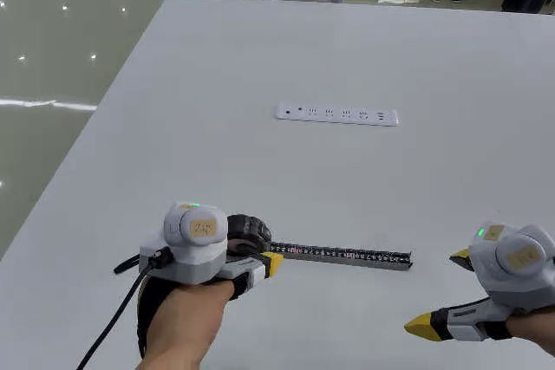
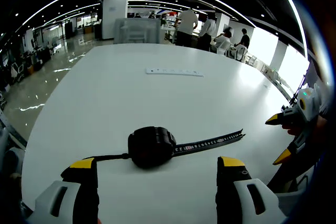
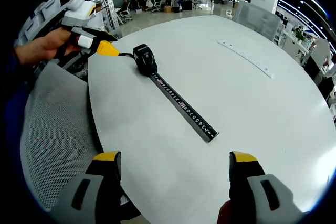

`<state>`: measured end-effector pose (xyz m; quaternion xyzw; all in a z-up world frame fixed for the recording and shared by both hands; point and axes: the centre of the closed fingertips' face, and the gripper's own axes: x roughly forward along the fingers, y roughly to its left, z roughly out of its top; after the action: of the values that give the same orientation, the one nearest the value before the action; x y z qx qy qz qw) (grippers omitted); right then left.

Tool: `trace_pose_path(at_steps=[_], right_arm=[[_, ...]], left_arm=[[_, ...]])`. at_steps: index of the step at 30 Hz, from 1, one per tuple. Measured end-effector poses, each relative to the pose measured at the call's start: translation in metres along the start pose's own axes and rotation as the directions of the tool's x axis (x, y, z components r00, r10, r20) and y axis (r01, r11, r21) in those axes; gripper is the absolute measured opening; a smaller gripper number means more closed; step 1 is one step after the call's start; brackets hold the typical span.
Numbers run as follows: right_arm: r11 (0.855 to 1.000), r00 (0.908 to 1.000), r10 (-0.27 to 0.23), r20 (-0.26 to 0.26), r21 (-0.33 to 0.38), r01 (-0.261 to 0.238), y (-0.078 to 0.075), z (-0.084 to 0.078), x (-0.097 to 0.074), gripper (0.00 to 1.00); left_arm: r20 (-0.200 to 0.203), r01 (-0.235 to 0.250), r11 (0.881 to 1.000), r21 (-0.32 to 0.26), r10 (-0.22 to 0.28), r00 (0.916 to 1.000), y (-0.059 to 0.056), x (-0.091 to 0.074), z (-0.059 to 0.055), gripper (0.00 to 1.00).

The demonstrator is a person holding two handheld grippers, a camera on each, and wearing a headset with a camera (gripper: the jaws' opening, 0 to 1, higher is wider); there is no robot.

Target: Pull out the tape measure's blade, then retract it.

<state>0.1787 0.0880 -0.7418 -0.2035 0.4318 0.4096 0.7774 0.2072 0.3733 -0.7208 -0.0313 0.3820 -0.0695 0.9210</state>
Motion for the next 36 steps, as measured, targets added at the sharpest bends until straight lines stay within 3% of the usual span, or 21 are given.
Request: trace_pose_path(at_steps=[4,10,19,22,29,33,36], right_arm=[[1.0,0.9999,0.014,0.009,0.002,-0.014,-0.009,0.004,0.007,0.81],[0.996,0.9993,0.038,-0.005,-0.078,-0.038,-0.019,0.007,0.02,0.73],[0.984,0.9964,0.056,-0.064,-0.166,-0.066,-0.037,0.001,0.042,0.71],[0.969,0.9936,0.067,-0.091,-0.231,-0.086,-0.04,-0.001,0.045,0.69],[0.951,0.9885,0.092,-0.12,-0.285,-0.123,-0.048,-0.003,0.058,0.64],[0.927,0.9847,0.109,-0.136,-0.344,-0.15,-0.053,-0.005,0.069,0.59],[0.919,0.9829,0.126,-0.134,-0.356,-0.167,-0.054,-0.004,0.073,0.56]], left_arm=[[0.002,-0.012,1.0,-0.007,0.012,0.9999,0.003,0.007,0.003,0.89],[0.004,-0.029,0.999,-0.032,0.029,0.9996,0.009,0.018,0.007,0.87],[-0.013,-0.042,0.998,-0.051,0.041,0.9991,0.01,0.033,0.004,0.85],[-0.024,-0.043,0.997,-0.063,0.042,0.9988,0.011,0.039,0.002,0.85],[-0.049,-0.058,0.995,-0.083,0.054,0.9974,0.015,0.053,-0.002,0.84],[-0.047,-0.061,0.994,-0.09,0.057,0.9972,0.016,0.06,0.001,0.83],[-0.056,-0.063,0.994,-0.092,0.058,0.9967,0.016,0.067,-0.001,0.83]])
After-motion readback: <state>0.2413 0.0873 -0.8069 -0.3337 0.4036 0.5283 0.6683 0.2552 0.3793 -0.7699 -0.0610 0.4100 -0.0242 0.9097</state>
